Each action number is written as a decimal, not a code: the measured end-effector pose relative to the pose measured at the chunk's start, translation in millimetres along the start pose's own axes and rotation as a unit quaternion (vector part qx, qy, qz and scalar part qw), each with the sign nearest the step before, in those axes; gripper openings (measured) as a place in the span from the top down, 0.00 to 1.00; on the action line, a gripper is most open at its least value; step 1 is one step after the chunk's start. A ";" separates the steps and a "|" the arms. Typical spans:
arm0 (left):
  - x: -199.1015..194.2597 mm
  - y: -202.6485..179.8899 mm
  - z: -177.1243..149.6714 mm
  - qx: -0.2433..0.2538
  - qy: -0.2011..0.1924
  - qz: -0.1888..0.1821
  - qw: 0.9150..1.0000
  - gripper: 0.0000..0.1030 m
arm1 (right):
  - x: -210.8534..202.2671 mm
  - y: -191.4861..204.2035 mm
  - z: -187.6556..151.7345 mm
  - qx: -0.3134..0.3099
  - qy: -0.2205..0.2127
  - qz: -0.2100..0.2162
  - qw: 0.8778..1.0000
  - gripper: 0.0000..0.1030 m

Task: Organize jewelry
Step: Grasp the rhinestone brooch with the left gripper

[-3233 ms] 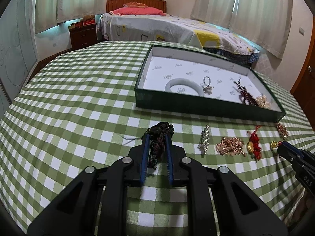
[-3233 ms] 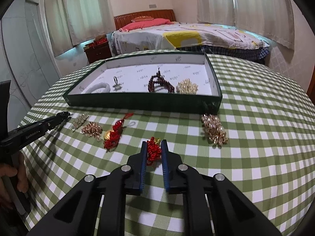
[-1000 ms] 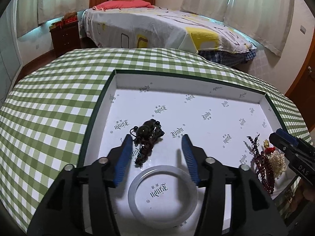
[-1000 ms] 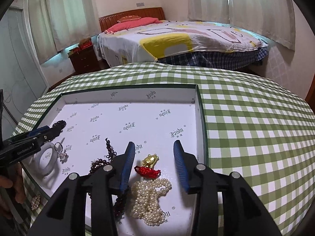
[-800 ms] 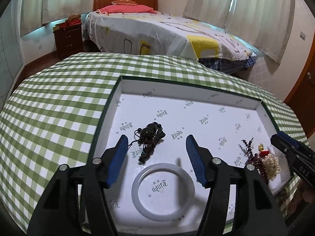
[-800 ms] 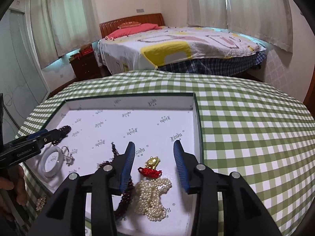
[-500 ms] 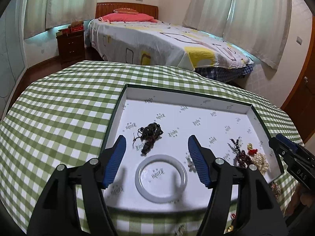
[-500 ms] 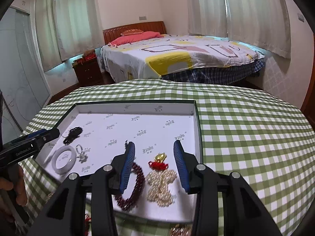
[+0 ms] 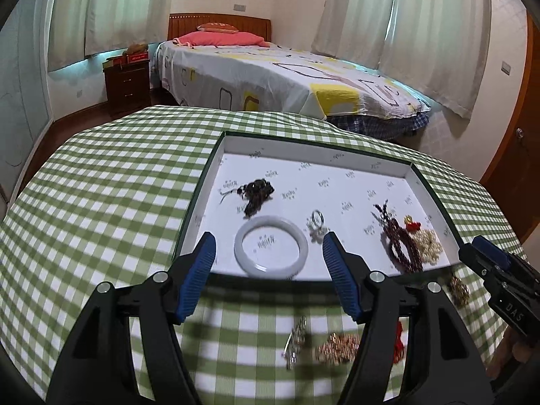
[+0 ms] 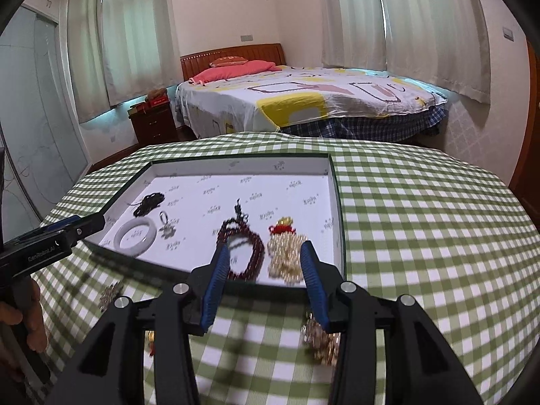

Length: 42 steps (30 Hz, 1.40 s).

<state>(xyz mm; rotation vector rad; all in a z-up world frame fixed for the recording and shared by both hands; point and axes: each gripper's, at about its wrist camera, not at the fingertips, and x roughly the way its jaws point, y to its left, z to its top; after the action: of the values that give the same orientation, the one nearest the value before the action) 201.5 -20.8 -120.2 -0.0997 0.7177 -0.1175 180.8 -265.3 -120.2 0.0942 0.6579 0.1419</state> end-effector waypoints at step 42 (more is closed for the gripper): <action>13.9 -10.1 -59.1 0.048 0.070 0.000 0.996 0.60 | -10.7 6.7 -47.5 0.006 0.025 0.009 1.000 0.57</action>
<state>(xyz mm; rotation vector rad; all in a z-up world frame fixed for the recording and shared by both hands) 172.2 -35.7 -172.2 0.0009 0.8515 -0.1607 142.5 -258.5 -150.4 0.1090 0.7077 0.1583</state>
